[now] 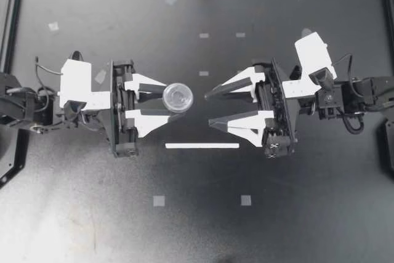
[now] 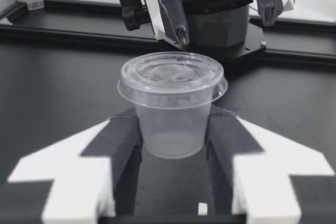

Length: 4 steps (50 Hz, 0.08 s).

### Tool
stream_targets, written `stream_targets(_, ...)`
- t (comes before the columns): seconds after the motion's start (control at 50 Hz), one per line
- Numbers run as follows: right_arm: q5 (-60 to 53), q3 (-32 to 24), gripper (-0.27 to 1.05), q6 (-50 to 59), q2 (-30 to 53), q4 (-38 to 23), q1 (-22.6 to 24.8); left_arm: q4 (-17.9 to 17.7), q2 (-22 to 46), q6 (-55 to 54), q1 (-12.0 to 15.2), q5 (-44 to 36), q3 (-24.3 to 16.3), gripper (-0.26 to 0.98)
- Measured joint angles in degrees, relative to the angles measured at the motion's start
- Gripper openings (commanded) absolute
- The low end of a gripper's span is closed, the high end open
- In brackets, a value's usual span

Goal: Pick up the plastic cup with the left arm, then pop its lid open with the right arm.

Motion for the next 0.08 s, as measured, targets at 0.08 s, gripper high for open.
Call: stream_targets(0.08,0.09,0.00,0.65,0.00,-0.09,0.00,-0.09,0.00,-0.09,0.00,0.00,0.00,0.18,0.17)
